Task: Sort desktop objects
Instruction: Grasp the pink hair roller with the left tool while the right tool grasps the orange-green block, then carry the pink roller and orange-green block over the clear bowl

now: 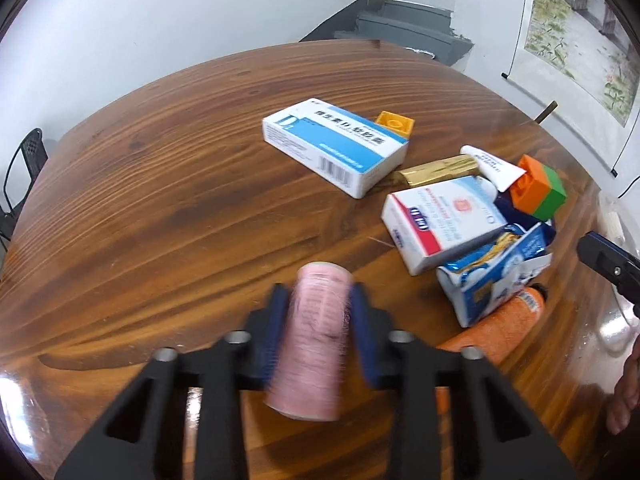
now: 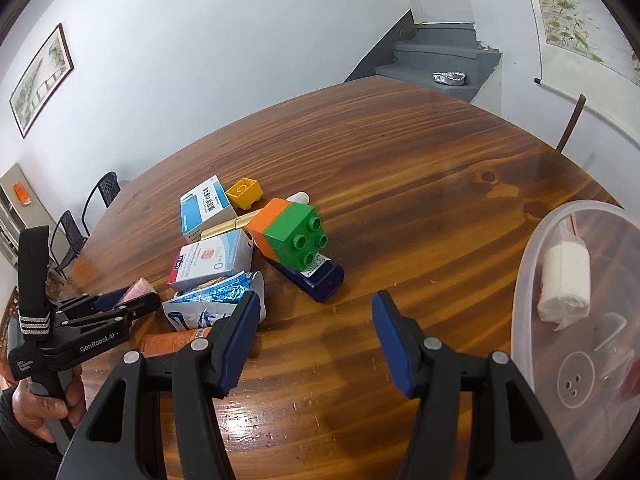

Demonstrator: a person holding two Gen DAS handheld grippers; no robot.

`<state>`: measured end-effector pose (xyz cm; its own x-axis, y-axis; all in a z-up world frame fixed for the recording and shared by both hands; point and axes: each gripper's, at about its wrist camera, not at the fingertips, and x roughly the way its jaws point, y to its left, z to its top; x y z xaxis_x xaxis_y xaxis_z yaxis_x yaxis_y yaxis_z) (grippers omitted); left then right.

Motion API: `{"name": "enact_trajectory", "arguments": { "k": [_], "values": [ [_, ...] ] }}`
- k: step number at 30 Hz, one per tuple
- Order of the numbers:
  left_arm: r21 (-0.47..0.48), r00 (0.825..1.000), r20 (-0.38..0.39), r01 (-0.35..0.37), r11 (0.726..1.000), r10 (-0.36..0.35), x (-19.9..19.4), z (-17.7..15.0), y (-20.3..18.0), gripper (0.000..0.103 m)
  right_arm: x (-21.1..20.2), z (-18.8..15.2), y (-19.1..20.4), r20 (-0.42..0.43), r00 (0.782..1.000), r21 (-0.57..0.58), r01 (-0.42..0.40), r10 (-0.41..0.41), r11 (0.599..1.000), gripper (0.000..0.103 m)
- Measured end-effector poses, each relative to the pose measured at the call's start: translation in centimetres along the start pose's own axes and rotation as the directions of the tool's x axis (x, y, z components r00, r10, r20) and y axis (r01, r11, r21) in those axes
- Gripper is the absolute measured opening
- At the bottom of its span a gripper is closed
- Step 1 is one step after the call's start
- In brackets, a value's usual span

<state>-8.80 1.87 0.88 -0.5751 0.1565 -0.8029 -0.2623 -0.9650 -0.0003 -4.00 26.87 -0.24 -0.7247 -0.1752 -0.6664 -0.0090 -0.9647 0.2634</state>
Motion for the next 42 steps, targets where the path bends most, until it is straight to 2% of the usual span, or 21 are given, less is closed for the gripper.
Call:
{"name": "enact_trajectory", "arguments": {
  "k": [4,10,22,25,38,42],
  "values": [
    [-0.001,1.0,0.016,0.013,1.0,-0.013,-0.3,-0.2,-0.7,0.03,0.0,0.2,0.2,0.009,1.0,-0.006,0.002,-0.002,1.0,0.063],
    [-0.001,0.996,0.08,0.044,0.999,-0.044,-2.2,0.3,-1.5,0.03,1.0,1.3,1.3,-0.008,1.0,-0.034,-0.003,0.003,0.999,0.063],
    [0.018,0.994,0.093,0.051,0.999,-0.052,-2.8,0.3,-2.7,0.03,5.1,4.2,2.6,-0.04,0.999,-0.066,0.032,-0.034,0.997,0.063],
    [0.022,0.994,0.095,0.053,0.998,-0.055,-2.8,0.3,-3.0,0.03,6.0,4.1,2.7,-0.058,0.998,-0.076,0.035,-0.039,0.996,0.057],
    [0.026,0.99,0.132,0.054,0.998,-0.057,-4.0,0.1,-4.5,0.03,3.2,3.5,1.8,0.006,1.0,-0.039,0.01,-0.01,0.999,0.056],
    [0.025,0.987,0.138,0.08,0.996,-0.083,-4.5,0.1,-5.3,0.03,1.7,3.2,1.9,0.062,0.997,-0.056,0.049,-0.045,0.997,0.056]
  ]
}}
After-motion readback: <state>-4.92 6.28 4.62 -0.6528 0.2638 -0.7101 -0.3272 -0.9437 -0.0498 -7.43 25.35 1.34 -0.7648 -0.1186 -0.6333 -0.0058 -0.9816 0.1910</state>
